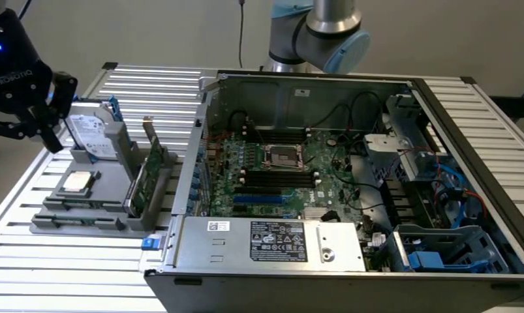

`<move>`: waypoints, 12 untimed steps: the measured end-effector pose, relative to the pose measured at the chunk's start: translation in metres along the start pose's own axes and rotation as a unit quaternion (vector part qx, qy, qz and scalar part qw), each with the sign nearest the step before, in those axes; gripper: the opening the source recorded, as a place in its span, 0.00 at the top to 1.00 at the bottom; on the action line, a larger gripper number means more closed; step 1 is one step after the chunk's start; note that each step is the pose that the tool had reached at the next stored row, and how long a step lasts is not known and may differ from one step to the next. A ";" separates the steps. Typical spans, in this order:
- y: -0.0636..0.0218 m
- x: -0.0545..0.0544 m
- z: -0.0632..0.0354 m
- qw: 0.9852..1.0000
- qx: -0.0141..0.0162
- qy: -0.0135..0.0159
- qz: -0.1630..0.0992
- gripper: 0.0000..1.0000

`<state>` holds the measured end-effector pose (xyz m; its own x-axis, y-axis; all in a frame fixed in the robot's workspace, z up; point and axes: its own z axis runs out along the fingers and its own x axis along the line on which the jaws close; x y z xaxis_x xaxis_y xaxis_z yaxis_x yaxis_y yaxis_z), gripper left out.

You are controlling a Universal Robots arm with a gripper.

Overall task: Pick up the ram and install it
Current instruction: 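Pick up the ram and move it above insertion slot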

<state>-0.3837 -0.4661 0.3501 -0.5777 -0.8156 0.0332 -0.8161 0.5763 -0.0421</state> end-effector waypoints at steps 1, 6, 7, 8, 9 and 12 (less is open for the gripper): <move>0.0001 0.000 0.0010 1.000 0.000 0.000 -0.009 0.89; 0.0003 0.000 0.0062 0.998 0.002 -0.002 -0.055 0.89; 0.0003 0.000 0.0071 0.998 0.002 -0.003 -0.064 0.89; 0.0004 0.000 0.0081 0.997 0.002 -0.003 -0.073 0.89; 0.0004 0.000 0.0091 0.997 0.003 -0.003 -0.082 0.89; 0.0005 0.000 0.0121 0.994 0.004 -0.005 -0.109 0.89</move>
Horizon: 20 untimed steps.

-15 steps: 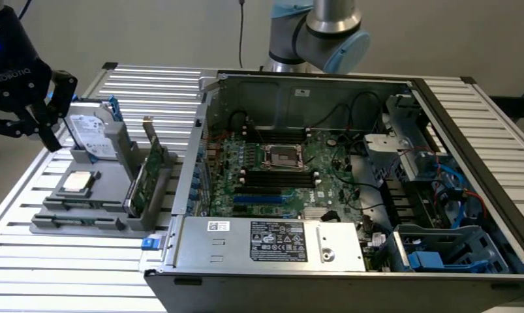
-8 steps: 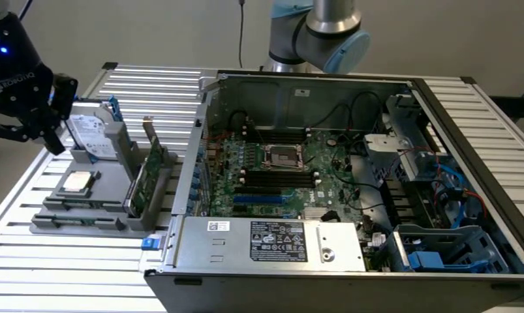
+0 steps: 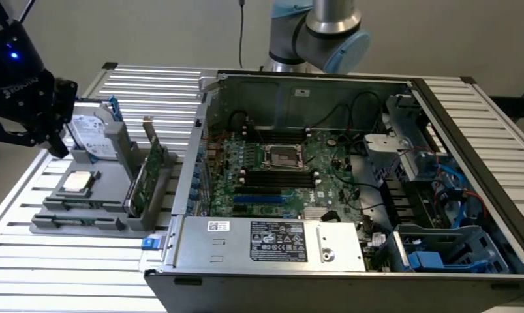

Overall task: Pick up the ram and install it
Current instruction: 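Pick up the ram and move it above insertion slot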

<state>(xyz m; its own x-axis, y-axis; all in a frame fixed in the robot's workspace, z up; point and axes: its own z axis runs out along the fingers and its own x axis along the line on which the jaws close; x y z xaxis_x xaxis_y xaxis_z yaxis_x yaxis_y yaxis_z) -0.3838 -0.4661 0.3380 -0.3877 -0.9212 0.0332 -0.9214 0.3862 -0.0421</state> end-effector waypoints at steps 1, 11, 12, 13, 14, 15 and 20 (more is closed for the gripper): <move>0.0000 0.000 0.0011 1.000 0.000 0.000 -0.009 0.89; 0.0004 0.000 0.0106 0.995 0.003 -0.004 -0.100 0.89; 0.0005 0.000 0.0114 0.994 0.004 -0.005 -0.109 0.89; 0.0006 0.000 0.0121 0.993 0.004 -0.005 -0.118 0.89; 0.0006 0.000 0.0127 0.992 0.004 -0.005 -0.127 0.89; 0.0006 0.000 0.0132 0.991 0.003 -0.005 -0.136 0.89; 0.0007 -0.001 0.0152 0.984 -0.002 -0.005 -0.177 0.89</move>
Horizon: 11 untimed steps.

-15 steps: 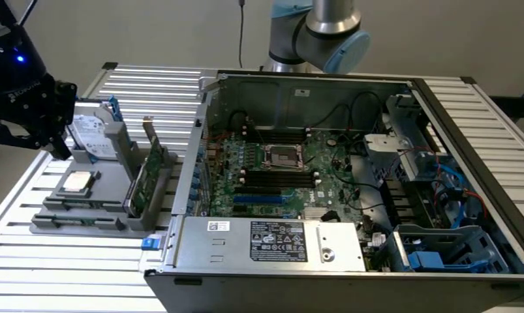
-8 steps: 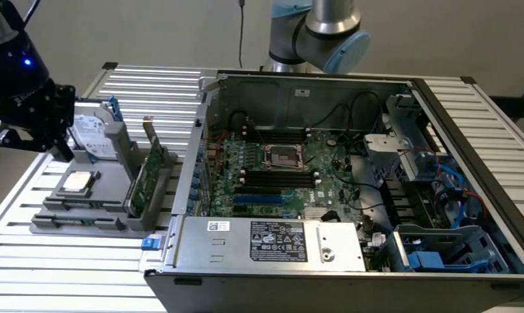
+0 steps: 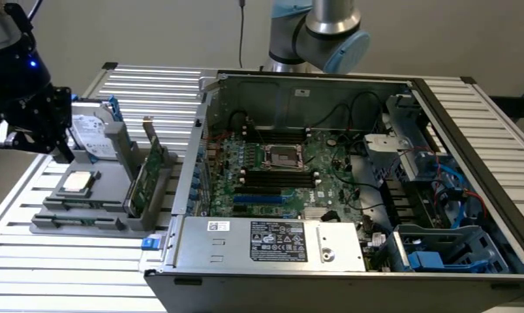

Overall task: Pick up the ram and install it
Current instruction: 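Pick up the ram and move it above insertion slot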

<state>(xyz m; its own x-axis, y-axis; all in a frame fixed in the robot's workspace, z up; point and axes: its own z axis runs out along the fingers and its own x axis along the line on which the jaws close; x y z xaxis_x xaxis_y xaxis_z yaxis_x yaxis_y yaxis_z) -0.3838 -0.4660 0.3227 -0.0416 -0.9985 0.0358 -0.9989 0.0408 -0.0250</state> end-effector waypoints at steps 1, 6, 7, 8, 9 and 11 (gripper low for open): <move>0.0000 0.000 0.0003 1.000 -0.001 0.000 -0.006 0.89; 0.0005 0.000 0.0013 1.000 -0.014 0.000 -0.027 0.89; 0.0006 0.000 0.0015 0.999 -0.017 0.000 -0.027 0.89; 0.0006 0.000 0.0014 0.999 -0.018 0.000 -0.027 0.89; 0.0006 0.000 0.0013 0.999 -0.018 0.000 -0.027 0.89; 0.0005 0.003 0.0016 0.999 -0.018 0.000 -0.027 0.88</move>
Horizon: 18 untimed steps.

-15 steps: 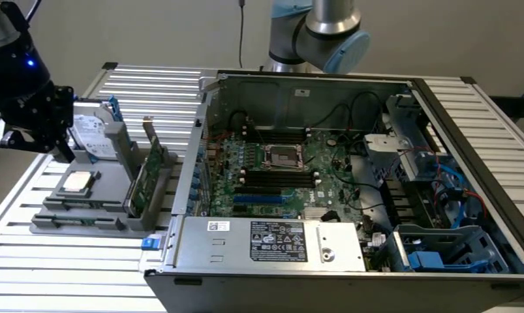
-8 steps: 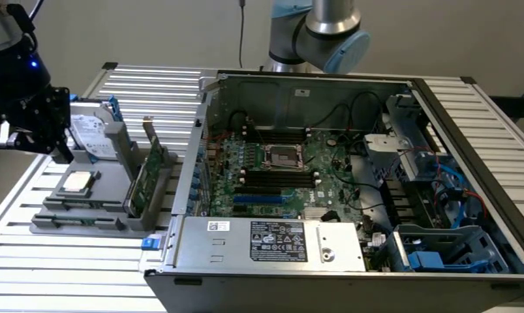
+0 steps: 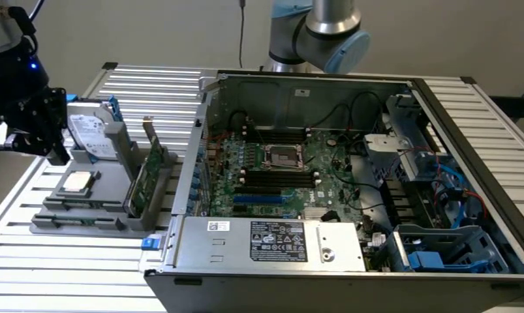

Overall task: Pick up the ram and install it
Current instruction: 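Pick up the ram and move it above insertion slot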

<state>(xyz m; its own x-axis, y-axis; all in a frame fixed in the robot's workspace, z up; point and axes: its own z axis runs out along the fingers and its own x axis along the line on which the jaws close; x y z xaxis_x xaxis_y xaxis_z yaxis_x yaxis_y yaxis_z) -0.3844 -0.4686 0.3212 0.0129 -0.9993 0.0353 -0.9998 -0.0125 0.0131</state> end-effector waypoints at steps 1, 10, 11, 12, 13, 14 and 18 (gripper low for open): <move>0.0001 0.001 0.0005 1.000 0.000 0.000 0.000 0.83; 0.0011 0.017 0.0165 1.000 0.000 -0.001 0.000 0.69; 0.0012 0.018 0.0185 1.000 0.000 -0.001 0.000 0.69; 0.0013 0.019 0.0203 1.000 0.000 -0.001 0.000 0.69; 0.0014 0.020 0.0220 1.000 0.000 -0.001 0.000 0.69; 0.0015 0.020 0.0238 1.000 0.000 -0.001 0.000 0.69; 0.0017 0.023 0.0314 1.000 0.000 -0.001 0.000 0.69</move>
<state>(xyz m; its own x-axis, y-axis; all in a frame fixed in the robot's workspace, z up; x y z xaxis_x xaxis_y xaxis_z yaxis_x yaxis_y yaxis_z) -0.3862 -0.4932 0.2907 0.0135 -0.9994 0.0326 -0.9998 -0.0131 0.0130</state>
